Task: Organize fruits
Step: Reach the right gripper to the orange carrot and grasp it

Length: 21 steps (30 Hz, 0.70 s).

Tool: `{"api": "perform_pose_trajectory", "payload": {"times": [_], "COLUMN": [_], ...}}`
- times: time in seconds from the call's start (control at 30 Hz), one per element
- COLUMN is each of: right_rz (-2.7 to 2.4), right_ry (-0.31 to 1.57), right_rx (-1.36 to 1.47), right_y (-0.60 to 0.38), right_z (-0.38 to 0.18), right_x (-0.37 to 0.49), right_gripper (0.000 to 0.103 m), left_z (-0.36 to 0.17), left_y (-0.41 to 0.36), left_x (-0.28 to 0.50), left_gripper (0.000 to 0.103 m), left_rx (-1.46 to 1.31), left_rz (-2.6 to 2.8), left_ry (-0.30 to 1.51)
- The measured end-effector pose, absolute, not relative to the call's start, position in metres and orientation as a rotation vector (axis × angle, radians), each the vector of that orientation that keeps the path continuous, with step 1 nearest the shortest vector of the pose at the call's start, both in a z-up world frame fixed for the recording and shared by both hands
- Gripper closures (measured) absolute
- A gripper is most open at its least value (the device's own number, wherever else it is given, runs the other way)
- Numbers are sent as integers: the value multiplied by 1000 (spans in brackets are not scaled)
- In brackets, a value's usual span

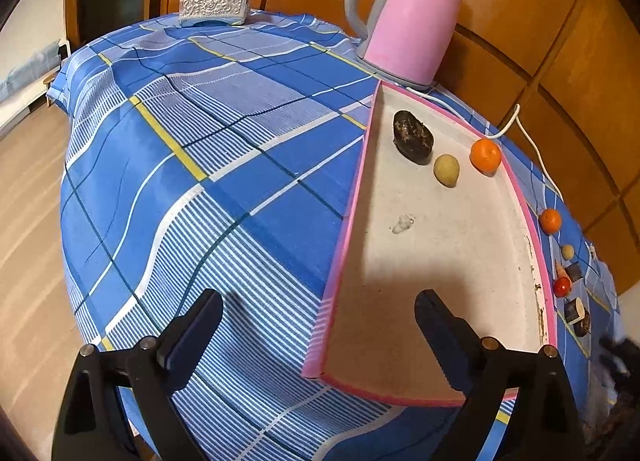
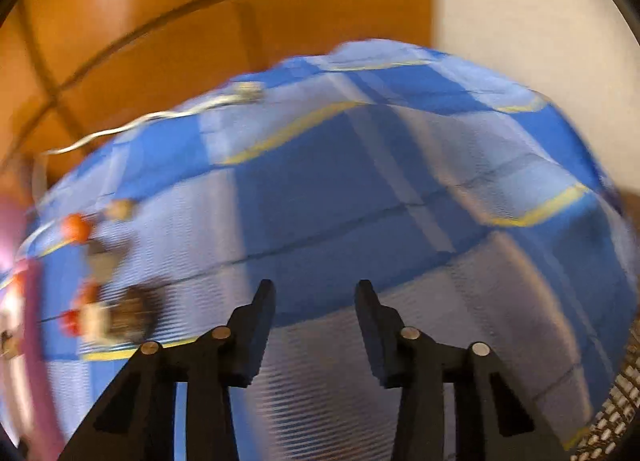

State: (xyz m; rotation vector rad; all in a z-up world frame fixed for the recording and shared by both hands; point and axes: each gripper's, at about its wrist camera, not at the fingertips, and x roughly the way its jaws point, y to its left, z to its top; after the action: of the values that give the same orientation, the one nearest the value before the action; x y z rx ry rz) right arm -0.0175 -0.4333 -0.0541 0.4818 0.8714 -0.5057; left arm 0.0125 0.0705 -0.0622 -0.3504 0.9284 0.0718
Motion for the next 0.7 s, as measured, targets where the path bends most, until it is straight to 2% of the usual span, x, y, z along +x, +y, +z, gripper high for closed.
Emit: {"api": "perform_pose_trajectory", "payload": {"times": [0.17, 0.2, 0.3, 0.53, 0.7], "right_rz": [-133, -94, 10, -67, -117], "right_ry": [916, 918, 937, 1126, 1146], "right_rx": [491, 474, 438, 379, 434], "right_y": [-377, -366, -334, -311, -322], "right_z": [-34, -30, -21, -50, -62], "right_x": [28, 36, 62, 115, 123], "right_gripper": [63, 68, 69, 70, 71], "left_z": [-65, -65, -66, -70, -73], "left_y": [74, 75, 78, 81, 81], "left_x": [12, 12, 12, 13, 15], "left_gripper": [6, 6, 6, 5, 4], "left_rx": [-365, -369, -380, -384, -382], "left_rz": [85, 88, 95, 102, 105], "left_ry": [934, 934, 938, 951, 964]}}
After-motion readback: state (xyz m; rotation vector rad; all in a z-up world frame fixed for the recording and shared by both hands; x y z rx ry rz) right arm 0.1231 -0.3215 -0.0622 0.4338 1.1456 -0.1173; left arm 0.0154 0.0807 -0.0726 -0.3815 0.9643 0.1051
